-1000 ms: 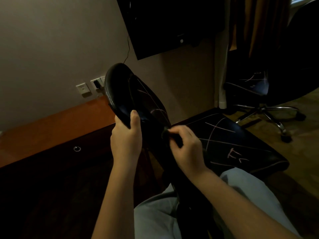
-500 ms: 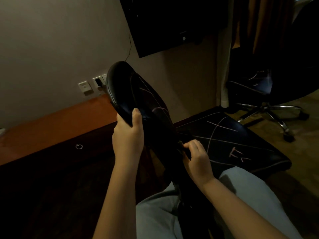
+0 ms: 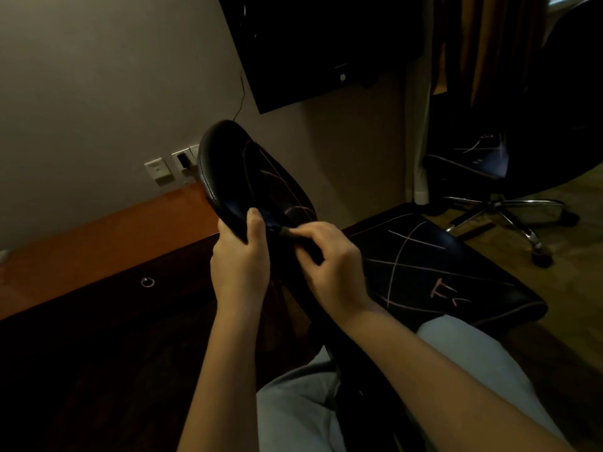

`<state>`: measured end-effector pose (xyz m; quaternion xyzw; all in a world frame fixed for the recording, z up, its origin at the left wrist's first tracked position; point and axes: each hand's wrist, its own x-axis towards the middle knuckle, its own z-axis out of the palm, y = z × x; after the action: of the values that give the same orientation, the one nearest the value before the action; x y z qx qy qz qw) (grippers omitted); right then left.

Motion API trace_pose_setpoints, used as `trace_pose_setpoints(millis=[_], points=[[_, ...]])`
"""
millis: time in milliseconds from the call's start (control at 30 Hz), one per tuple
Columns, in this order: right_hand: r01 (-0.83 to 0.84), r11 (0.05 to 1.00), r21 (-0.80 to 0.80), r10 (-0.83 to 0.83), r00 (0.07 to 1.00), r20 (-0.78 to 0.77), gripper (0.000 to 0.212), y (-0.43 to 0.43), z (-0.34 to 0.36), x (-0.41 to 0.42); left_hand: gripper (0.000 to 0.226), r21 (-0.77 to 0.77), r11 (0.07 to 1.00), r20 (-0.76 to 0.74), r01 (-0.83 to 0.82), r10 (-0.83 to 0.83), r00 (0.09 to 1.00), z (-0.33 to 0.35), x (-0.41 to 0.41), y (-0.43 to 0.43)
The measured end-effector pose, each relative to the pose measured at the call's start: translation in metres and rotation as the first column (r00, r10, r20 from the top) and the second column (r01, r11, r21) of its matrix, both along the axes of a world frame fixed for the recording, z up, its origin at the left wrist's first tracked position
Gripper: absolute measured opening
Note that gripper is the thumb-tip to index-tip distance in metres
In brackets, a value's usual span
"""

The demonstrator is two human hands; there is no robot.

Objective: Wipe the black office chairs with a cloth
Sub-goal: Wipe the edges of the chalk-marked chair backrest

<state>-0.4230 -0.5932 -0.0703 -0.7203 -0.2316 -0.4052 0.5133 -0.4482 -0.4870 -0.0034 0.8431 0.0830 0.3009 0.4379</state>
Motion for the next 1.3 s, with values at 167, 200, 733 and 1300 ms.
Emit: trace_pose_setpoints(millis=[167,200,733,1300], points=[[0.040,0.998,-0.055,-0.038,0.999,0.037,0.016,0.010,-0.016,0.014,0.044,0.006,1.000,0.004,0.001,-0.001,1.000,-0.001,0.002,0.003],[0.063,0.996,-0.062,-0.061,0.998,0.031,0.014,0.007,-0.026,0.016,0.044,0.007,1.000,0.006,0.005,-0.005,1.000,-0.002,0.002,0.003],[0.148,0.987,0.058,-0.131,0.963,-0.237,0.018,-0.040,-0.060,-0.007,0.048,-0.010,1.000,0.011,0.027,-0.027,1.000,-0.001,0.000,-0.001],[0.024,0.981,-0.192,-0.048,0.991,-0.122,0.021,-0.025,-0.052,0.010,0.048,0.017,1.000,0.027,-0.014,0.013,1.000,-0.004,0.004,0.002]])
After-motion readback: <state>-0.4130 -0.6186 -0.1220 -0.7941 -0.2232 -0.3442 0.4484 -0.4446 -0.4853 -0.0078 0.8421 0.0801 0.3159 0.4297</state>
